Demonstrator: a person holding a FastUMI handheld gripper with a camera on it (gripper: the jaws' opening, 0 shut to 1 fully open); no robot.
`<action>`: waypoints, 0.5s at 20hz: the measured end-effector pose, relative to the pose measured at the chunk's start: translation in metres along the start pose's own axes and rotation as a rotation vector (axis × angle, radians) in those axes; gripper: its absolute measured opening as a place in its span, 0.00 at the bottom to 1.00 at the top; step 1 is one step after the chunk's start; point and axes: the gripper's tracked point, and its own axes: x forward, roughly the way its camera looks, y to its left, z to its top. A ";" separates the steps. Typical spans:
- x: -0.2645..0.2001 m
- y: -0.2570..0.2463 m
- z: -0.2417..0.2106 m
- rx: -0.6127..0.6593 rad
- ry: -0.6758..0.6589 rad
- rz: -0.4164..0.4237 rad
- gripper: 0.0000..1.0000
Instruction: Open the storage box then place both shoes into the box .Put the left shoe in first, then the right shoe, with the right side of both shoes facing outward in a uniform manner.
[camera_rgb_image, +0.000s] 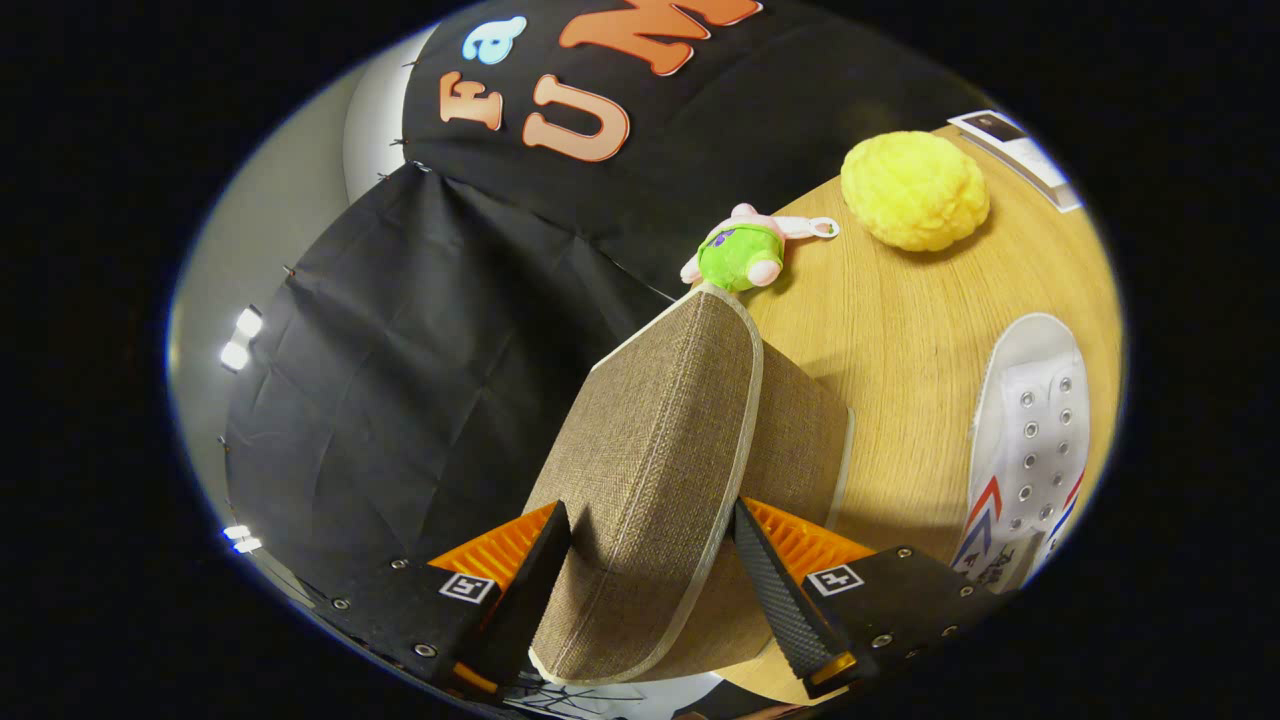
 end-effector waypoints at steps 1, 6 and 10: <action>-0.001 0.000 0.000 0.028 0.001 0.022 0.97; -0.015 0.009 0.013 0.098 -0.032 0.141 0.97; -0.033 0.023 0.029 0.120 -0.087 0.222 0.95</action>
